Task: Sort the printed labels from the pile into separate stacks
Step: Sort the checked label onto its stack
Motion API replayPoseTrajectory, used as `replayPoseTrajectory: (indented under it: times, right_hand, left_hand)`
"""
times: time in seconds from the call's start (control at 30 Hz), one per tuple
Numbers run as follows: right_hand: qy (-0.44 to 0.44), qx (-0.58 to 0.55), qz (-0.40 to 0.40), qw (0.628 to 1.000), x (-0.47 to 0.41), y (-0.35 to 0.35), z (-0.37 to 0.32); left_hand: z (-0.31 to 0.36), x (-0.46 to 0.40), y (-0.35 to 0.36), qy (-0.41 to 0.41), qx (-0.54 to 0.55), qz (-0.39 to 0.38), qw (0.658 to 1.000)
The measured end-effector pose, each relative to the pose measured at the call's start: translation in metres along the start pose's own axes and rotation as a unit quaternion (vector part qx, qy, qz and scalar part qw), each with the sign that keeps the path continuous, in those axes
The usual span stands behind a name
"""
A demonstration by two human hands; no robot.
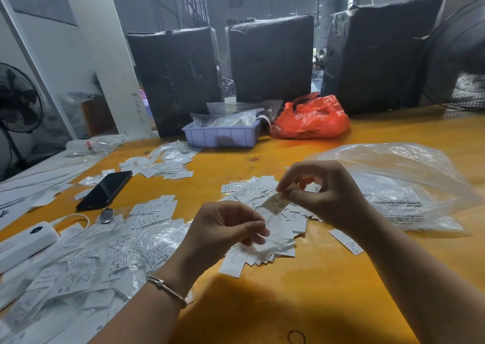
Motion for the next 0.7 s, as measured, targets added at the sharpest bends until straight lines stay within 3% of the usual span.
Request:
replayPoseTrajectory:
  times: [0.37, 0.7]
  right_hand:
    - [-0.009, 0.034, -0.097, 0.995, 0.004, 0.017, -0.001]
    - [0.008, 0.038, -0.024, 0.999, 0.003, 0.017, 0.005]
  left_hand:
    - [-0.005, -0.001, 0.003, -0.021, -0.018, -0.018, 0.999]
    - [-0.008, -0.003, -0.002, -0.021, -0.003, 0.027, 0.999]
Point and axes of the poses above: each hand's wrist, its own x-axis away from the middle knuckle, its own y-axis out of the palm, z = x × y, the point moved 3 cm from there along -x, towards the middle knuckle, and after that the axes turned 13 degrees about x, right-handed, at the moved point
